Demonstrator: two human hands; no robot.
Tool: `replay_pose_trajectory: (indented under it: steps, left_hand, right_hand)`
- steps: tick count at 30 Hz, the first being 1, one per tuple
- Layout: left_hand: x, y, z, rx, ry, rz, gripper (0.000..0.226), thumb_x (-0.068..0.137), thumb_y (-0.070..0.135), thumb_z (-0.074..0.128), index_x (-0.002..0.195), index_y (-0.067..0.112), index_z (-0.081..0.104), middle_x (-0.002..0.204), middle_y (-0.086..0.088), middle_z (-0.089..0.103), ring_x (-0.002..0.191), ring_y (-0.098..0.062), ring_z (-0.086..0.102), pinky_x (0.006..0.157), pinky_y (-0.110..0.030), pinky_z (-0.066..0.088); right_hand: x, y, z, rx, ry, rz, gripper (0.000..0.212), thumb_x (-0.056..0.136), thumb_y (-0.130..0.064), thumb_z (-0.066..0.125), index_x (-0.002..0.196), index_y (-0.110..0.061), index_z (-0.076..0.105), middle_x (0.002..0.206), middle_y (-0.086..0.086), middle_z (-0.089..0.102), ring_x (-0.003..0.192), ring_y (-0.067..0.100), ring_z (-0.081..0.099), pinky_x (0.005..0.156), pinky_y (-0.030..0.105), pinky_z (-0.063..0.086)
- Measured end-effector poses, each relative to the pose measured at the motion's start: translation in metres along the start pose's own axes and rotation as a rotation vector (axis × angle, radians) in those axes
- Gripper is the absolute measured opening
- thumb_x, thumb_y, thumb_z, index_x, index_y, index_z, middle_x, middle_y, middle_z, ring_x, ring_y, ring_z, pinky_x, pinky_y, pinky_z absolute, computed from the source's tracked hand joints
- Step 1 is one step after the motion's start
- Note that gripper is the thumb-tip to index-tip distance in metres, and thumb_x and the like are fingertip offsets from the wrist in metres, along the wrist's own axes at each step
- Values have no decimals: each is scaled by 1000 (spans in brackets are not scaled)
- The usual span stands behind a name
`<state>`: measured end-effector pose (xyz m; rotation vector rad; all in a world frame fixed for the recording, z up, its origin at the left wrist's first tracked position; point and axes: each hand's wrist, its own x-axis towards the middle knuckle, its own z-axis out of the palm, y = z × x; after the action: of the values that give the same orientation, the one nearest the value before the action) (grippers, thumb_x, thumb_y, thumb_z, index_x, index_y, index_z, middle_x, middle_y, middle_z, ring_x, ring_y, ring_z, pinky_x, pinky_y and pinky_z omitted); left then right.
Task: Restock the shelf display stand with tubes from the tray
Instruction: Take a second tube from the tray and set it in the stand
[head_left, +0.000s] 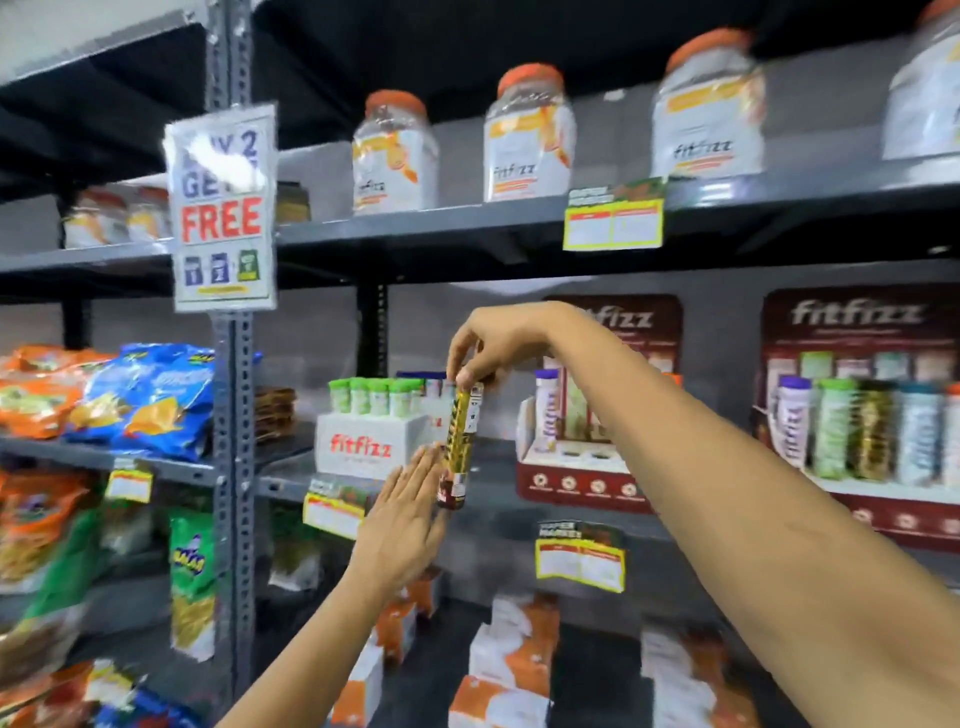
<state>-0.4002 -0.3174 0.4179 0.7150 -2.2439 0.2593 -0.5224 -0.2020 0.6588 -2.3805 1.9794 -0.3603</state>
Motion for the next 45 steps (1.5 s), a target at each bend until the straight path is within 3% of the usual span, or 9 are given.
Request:
replay_pose_trajectory:
  steps: [5, 8, 10, 12, 15, 18, 24, 27, 45]
  left_hand:
    - [44, 23, 30, -105, -26, 39, 60, 101, 41, 33, 151, 16, 10, 160, 0, 4, 147, -13, 1, 121, -33, 2]
    - [63, 35, 47, -133, -49, 55, 60, 101, 39, 32, 151, 14, 9, 160, -2, 5, 147, -13, 1, 119, -29, 0]
    - [75, 39, 57, -140, -91, 49, 61, 102, 41, 30, 151, 13, 7, 161, -3, 6, 147, -14, 3, 120, -30, 1]
    - [84, 39, 65, -132, -143, 25, 63, 101, 44, 27, 151, 12, 6, 161, -4, 7, 147, -13, 4, 120, -31, 3]
    - [94, 35, 76, -114, -215, -15, 65, 100, 48, 27, 151, 13, 7, 161, -4, 11, 147, -13, 9, 119, -32, 6]
    - [100, 32, 83, -97, -367, -80, 72, 96, 58, 25, 151, 14, 11, 160, -4, 15, 146, -16, 16, 119, -36, 12]
    - [108, 32, 82, -54, -656, -121, 87, 87, 75, 20, 151, 16, 13, 160, -6, 16, 146, -19, 16, 118, -40, 13]
    - [109, 32, 81, -51, -676, -116, 89, 87, 75, 22, 151, 15, 11, 160, -7, 14, 146, -19, 14, 119, -41, 12]
    - [105, 36, 77, -50, -669, -131, 89, 85, 76, 22, 151, 17, 12, 160, -5, 16, 146, -19, 17, 117, -39, 13]
  right_hand:
    - [-26, 40, -32, -2, 43, 164, 29, 92, -4, 58, 120, 3, 59, 108, 18, 66, 53, 2, 64, 56, 17, 54]
    - [-38, 62, -46, -25, 60, 257, 33, 89, 7, 55, 122, 5, 57, 106, 14, 59, 61, 9, 62, 51, 15, 54]
    - [-45, 77, -51, 25, 75, 321, 32, 89, 10, 54, 121, 6, 57, 104, 15, 54, 74, 21, 61, 64, 22, 59]
    - [-51, 89, -54, 36, 88, 348, 22, 90, 0, 58, 111, 2, 61, 101, 13, 56, 86, 22, 59, 77, 32, 57]
    - [-54, 111, -57, -5, 155, 354, 5, 93, -11, 58, 95, -7, 60, 93, 6, 59, 73, 15, 59, 67, 26, 56]
    - [-49, 133, -53, -104, 247, 397, 18, 93, -21, 59, 104, -8, 65, 107, 8, 64, 69, 13, 62, 61, 22, 55]
    - [-33, 154, -35, -196, 355, 432, 30, 88, -32, 64, 105, -9, 72, 109, 7, 71, 91, 17, 62, 81, 32, 49]
    - [-24, 160, -24, -180, 369, 432, 29, 90, -29, 62, 109, -10, 72, 115, 7, 69, 105, 20, 61, 92, 35, 48]
    - [-13, 188, -3, -153, 410, 560, 28, 93, -29, 58, 110, -8, 66, 119, 9, 63, 106, 24, 60, 93, 38, 48]
